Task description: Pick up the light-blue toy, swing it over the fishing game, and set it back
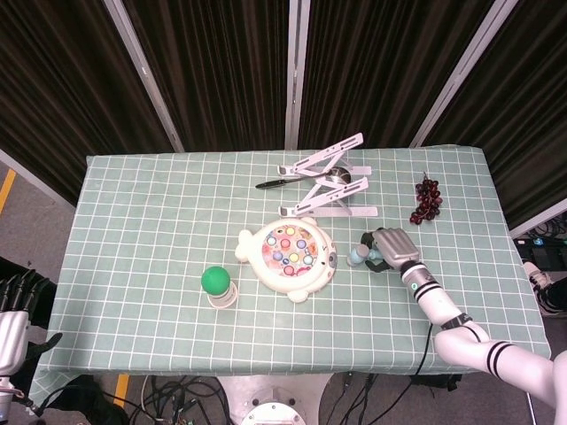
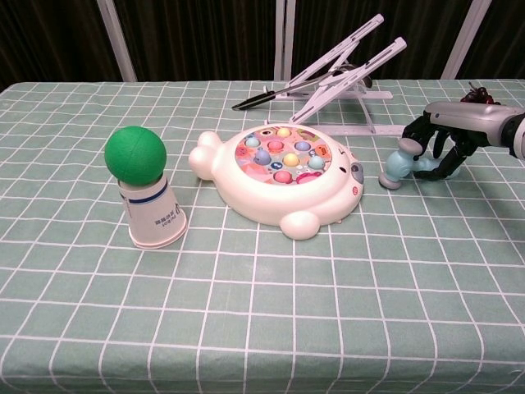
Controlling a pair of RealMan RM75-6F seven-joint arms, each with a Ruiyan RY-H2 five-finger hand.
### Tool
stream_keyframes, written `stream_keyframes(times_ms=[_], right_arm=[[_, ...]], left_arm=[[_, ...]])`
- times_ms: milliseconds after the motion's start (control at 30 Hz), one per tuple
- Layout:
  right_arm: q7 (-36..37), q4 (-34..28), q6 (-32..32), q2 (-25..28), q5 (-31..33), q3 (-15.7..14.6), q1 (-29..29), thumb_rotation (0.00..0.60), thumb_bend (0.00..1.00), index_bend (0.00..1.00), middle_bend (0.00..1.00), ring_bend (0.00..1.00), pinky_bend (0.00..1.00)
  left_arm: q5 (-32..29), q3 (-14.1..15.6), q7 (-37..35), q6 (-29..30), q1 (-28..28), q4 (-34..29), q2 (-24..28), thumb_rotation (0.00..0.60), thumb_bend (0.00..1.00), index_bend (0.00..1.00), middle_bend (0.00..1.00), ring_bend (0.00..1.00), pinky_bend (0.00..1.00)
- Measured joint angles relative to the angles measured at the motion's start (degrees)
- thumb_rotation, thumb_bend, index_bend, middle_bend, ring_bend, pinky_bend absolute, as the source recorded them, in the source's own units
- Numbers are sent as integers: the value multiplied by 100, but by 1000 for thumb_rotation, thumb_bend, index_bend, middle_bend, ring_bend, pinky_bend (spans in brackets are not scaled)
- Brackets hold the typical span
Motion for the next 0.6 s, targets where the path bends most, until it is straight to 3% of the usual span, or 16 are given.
stream_keyframes(times_ms=[600], right_arm=[[20,103,31,-102,33,-13,24,600,277,517,490,339,424]], left_arm=[[-5,-1,-68,16,20,66,-14,600,0,136,41,0,0]])
